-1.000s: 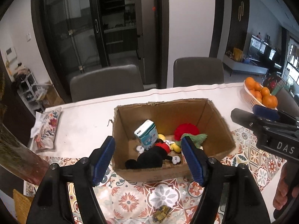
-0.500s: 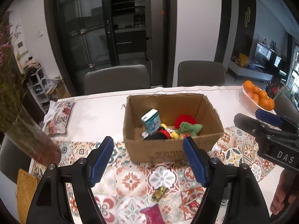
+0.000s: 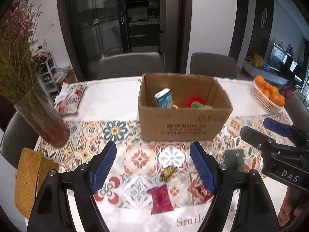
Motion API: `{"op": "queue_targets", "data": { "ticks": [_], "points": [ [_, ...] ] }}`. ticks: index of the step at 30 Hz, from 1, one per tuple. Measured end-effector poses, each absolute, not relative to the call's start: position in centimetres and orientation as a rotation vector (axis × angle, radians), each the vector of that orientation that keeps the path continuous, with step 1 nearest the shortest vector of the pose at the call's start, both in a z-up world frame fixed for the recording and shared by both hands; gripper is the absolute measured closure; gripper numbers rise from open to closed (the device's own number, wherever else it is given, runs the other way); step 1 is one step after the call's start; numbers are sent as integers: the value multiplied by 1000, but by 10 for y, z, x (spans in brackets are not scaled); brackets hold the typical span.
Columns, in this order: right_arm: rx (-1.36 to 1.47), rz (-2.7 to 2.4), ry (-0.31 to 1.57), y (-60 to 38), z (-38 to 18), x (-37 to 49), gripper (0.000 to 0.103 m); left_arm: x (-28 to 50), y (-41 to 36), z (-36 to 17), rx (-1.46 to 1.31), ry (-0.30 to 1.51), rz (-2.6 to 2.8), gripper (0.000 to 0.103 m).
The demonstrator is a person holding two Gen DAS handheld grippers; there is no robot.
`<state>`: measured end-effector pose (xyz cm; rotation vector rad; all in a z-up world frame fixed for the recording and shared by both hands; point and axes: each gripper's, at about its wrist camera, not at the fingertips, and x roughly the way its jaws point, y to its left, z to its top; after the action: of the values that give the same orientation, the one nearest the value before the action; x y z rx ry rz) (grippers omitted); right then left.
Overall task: Organize soft objects
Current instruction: 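Move both tools back toward the pink packet and green plush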
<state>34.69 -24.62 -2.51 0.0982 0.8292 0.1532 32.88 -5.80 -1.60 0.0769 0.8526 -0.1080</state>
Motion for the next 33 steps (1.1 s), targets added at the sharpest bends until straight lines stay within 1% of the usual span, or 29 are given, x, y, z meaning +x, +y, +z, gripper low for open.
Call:
{"op": "queue_targets", "data": {
  "ticks": [21,33],
  "points": [
    [44,186,1060,-233,-111,324,25,304,-51,-107,84,1084,-88,25],
    [8,231,1183,-224,-156,324,26,312,-53,-152,84,1198,-107,25]
  ]
}}
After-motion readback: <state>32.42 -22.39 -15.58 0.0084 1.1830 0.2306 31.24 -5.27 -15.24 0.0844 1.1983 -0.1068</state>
